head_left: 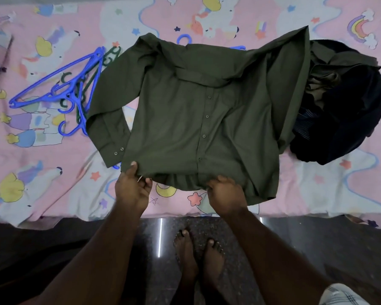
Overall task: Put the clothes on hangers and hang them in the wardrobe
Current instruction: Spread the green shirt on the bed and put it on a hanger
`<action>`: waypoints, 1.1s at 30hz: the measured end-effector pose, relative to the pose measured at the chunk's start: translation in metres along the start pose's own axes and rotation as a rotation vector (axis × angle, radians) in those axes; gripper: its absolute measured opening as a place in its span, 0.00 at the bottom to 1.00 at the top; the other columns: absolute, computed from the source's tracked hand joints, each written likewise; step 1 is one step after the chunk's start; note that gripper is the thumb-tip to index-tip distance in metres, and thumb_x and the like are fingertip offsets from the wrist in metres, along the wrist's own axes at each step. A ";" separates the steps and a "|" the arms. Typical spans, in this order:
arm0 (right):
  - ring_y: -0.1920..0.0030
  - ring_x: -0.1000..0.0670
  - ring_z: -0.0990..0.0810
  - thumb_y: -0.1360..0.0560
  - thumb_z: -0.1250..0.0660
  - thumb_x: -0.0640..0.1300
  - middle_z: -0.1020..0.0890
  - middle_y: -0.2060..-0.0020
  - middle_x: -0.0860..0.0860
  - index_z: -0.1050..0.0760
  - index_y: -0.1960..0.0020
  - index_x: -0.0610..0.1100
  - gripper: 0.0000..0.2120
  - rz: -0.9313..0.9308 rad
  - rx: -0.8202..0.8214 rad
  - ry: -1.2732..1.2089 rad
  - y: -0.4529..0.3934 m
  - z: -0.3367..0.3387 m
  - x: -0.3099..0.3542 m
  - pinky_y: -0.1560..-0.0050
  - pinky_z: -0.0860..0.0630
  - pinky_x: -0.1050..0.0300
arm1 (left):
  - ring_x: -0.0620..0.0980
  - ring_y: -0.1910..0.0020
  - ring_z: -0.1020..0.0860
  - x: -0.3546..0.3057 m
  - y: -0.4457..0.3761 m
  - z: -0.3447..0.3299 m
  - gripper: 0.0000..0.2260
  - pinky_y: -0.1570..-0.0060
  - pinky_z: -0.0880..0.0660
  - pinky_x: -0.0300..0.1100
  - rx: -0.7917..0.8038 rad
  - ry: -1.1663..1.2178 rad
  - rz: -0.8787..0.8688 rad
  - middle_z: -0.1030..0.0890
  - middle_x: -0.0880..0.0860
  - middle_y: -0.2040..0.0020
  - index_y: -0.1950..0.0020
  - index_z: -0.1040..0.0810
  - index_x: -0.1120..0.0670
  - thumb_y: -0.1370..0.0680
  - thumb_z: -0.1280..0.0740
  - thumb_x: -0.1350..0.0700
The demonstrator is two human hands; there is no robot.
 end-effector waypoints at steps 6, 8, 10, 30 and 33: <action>0.52 0.39 0.19 0.21 0.38 0.44 0.16 0.53 0.44 0.19 0.48 0.44 0.10 -0.086 -0.174 -0.288 0.003 0.010 0.001 0.55 0.25 0.50 | 0.48 0.56 0.18 0.022 0.016 -0.011 0.09 0.61 0.23 0.39 0.279 -0.322 0.235 0.14 0.49 0.50 0.44 0.19 0.48 0.23 0.29 0.48; 0.51 0.39 0.19 0.21 0.38 0.44 0.16 0.52 0.44 0.19 0.48 0.44 0.09 -0.068 -0.193 -0.290 0.003 0.007 -0.001 0.54 0.25 0.50 | 0.46 0.63 0.20 0.026 0.018 -0.016 0.04 0.67 0.25 0.35 0.303 -0.319 0.274 0.17 0.51 0.54 0.48 0.20 0.52 0.22 0.29 0.55; 0.54 0.39 0.18 0.23 0.39 0.45 0.16 0.55 0.45 0.19 0.49 0.45 0.11 -0.055 -0.260 -0.294 0.005 0.007 -0.002 0.57 0.24 0.50 | 0.43 0.72 0.25 0.026 0.016 -0.019 0.02 0.76 0.30 0.30 0.279 -0.210 0.318 0.21 0.51 0.61 0.52 0.23 0.55 0.20 0.33 0.62; 0.61 0.47 0.20 0.24 0.34 0.38 0.19 0.59 0.46 0.22 0.52 0.43 0.03 -0.971 -0.390 -1.621 0.046 -0.027 0.001 0.58 0.21 0.55 | 0.57 0.35 0.23 0.069 0.003 0.013 0.21 0.39 0.26 0.53 0.002 -0.112 0.325 0.24 0.55 0.34 0.30 0.28 0.56 0.18 0.36 0.44; 0.56 0.47 0.20 0.19 0.36 0.46 0.20 0.54 0.43 0.27 0.51 0.39 0.09 -1.220 -0.117 -2.110 0.058 -0.044 0.019 0.55 0.21 0.56 | 0.55 0.41 0.20 0.074 0.000 0.008 0.19 0.47 0.24 0.53 0.024 -0.117 0.371 0.23 0.57 0.33 0.30 0.26 0.57 0.19 0.32 0.50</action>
Point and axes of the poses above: each hand's wrist, its own y-axis away from the middle knuckle, its own z-axis out of the back of the hand, x = y × z, the point moved 4 cm from there along -y, towards the middle knuckle
